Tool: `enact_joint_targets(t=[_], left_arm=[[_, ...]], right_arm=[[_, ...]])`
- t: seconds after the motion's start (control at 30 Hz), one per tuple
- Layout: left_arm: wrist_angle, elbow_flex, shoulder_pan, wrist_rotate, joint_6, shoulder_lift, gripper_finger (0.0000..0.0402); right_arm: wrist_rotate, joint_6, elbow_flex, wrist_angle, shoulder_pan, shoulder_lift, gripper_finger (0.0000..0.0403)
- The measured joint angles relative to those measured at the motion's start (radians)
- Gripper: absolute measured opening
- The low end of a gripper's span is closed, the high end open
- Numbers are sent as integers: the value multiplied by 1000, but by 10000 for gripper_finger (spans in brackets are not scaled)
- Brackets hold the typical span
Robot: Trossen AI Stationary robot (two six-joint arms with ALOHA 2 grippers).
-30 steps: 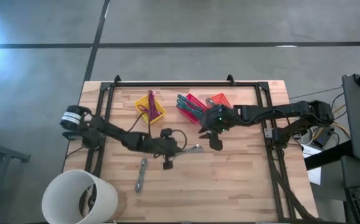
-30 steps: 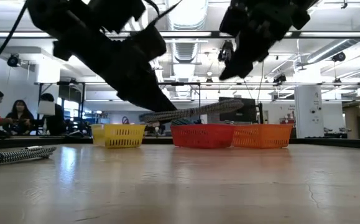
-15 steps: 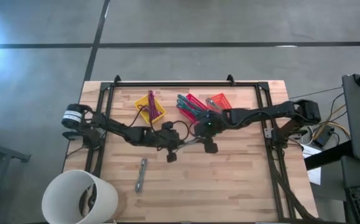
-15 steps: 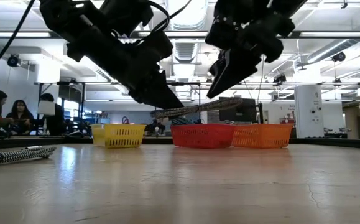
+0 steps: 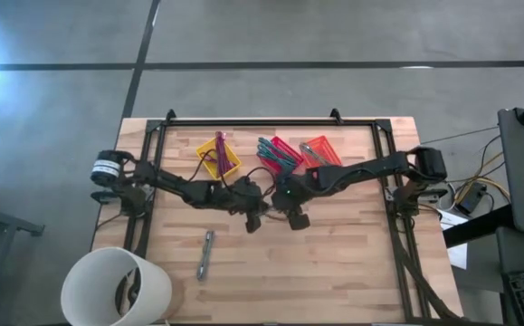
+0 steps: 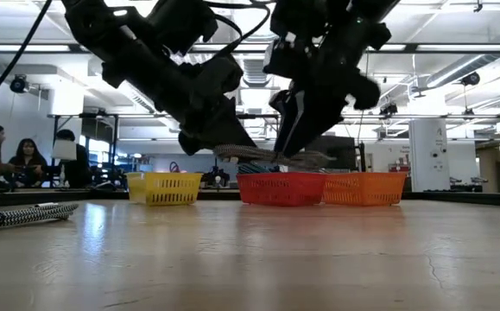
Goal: Pick & Place USB Port
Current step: Put the bottom black white USB cable into the orange bin
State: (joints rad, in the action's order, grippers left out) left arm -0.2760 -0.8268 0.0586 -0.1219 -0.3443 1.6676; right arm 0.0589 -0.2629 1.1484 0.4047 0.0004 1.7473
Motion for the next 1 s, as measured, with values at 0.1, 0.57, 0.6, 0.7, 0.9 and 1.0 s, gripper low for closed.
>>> enact_joint_targets(t=[0.1,0.57,0.6,0.7,0.9,1.0], left_arm=[[-5,-13,-2,15,-12,0,12],[-2,-23,-3,37,-99,-2,12],[-2,-23,-4,33,-100,-2,13],[-2,-23,-5,19,-100,-2,20],[3,-23,-5,14,-70,-2,51],[3,-23,-5,9,-68,-2,71]], right_arm=[[-156,-17,31,30,15,25,155],[-205,13,60,98,22,29,56],[-201,20,59,102,22,30,44],[-182,43,59,115,21,30,19],[-159,130,59,131,23,30,20],[-159,177,59,163,28,30,20]])
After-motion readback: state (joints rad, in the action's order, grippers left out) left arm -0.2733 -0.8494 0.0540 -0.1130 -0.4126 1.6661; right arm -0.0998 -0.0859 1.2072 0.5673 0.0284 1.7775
